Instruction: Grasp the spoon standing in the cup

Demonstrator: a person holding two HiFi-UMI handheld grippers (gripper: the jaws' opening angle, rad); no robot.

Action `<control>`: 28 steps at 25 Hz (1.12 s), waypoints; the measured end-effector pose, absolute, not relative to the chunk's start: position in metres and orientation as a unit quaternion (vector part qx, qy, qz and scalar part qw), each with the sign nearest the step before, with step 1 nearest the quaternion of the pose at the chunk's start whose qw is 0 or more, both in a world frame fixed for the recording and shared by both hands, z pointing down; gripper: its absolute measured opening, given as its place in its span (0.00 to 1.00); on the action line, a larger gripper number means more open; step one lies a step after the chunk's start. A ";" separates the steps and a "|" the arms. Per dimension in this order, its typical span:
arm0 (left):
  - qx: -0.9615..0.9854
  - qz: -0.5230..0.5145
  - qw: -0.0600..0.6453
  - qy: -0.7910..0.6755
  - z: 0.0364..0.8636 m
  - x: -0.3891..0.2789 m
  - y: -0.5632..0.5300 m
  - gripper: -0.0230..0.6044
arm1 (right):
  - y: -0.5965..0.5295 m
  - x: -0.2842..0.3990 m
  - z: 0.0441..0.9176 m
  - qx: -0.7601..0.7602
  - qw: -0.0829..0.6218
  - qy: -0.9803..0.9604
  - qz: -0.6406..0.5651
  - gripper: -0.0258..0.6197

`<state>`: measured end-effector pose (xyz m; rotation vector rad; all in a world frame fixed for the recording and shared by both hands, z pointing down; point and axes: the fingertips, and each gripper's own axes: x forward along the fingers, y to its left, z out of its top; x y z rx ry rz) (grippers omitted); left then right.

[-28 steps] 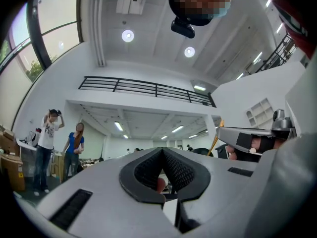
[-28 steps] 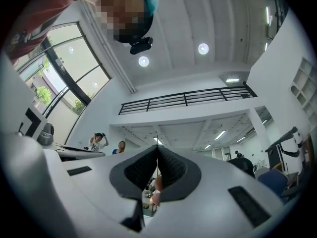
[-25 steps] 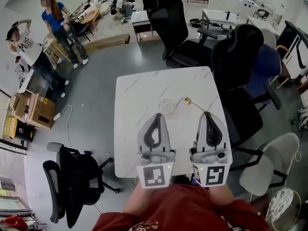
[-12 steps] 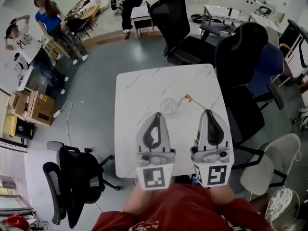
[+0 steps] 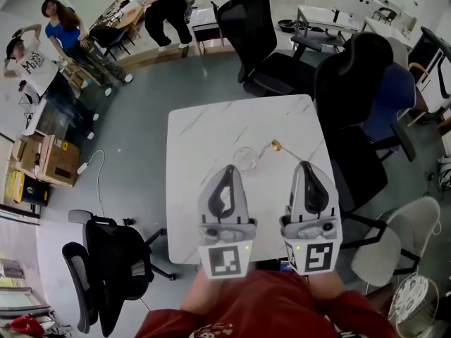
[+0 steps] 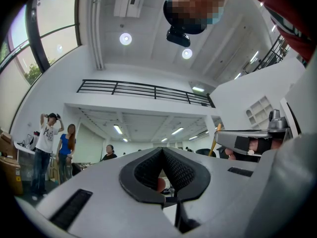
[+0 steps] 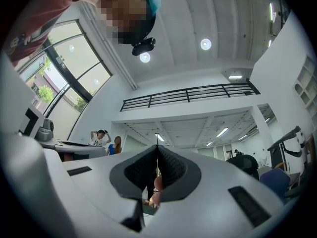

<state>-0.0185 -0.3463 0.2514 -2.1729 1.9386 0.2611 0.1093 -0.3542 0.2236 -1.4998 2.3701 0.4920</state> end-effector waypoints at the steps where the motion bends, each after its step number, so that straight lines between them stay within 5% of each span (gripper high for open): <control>1: -0.739 0.088 0.109 0.659 0.252 -0.019 -0.347 0.05 | -0.356 0.110 0.223 -0.521 0.147 0.823 0.171 0.07; 28: -0.725 0.084 0.112 0.674 0.251 -0.043 -0.345 0.05 | -0.359 0.107 0.224 -0.521 0.144 0.825 0.165 0.07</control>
